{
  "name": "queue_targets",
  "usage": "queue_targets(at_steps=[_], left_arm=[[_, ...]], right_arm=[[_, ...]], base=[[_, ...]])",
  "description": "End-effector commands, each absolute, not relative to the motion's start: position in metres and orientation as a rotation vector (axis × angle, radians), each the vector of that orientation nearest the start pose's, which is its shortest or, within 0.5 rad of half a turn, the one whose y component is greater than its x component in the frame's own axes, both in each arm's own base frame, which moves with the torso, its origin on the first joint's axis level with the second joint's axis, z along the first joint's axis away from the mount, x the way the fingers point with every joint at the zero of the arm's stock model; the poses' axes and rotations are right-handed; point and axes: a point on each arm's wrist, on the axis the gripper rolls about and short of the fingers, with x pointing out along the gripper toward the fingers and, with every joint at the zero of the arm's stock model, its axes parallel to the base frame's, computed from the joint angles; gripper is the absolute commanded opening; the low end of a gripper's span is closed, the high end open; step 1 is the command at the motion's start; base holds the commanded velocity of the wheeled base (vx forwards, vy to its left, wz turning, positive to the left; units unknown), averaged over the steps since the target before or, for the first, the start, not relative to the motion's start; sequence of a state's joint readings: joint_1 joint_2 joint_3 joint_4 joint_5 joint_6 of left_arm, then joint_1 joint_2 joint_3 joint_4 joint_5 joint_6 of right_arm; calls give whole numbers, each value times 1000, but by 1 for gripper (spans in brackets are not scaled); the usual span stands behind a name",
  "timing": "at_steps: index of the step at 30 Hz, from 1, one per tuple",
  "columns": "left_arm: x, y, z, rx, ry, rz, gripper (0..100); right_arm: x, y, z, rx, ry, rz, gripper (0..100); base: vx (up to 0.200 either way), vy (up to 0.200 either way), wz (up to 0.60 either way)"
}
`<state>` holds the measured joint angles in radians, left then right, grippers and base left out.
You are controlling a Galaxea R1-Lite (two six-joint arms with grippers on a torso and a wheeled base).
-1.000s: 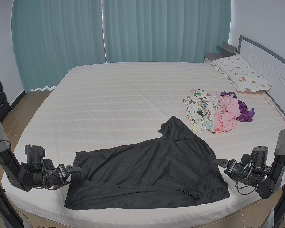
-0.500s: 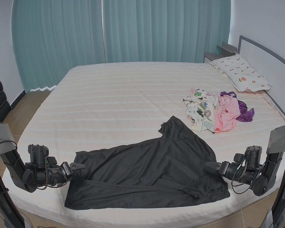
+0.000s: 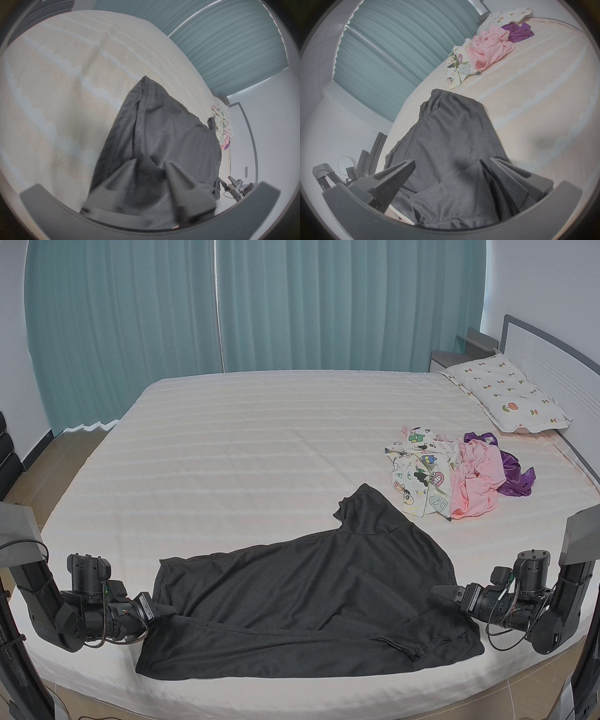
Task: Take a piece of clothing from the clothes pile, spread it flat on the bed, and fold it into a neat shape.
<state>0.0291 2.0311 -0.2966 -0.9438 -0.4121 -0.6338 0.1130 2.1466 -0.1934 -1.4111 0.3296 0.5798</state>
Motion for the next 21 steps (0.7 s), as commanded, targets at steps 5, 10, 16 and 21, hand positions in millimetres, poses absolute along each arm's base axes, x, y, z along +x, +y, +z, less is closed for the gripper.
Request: queue_targets(at_steps=[5, 10, 16, 21], left_arm=[[241, -1, 10, -755, 874, -55, 0], [235, 0, 10, -758, 863, -50, 0], [232, 1, 10, -749, 852, -3, 0], [231, 1, 11, -751, 853, -4, 0]], right_arm=[[252, 37, 8, 611, 660, 266, 100], [252, 36, 11, 605, 655, 297, 100], [254, 36, 8, 576, 669, 357, 100], [266, 35, 0, 537, 662, 363, 100]], base=[[0, 0, 0], [0, 0, 0], [0, 0, 0], [0, 0, 0]])
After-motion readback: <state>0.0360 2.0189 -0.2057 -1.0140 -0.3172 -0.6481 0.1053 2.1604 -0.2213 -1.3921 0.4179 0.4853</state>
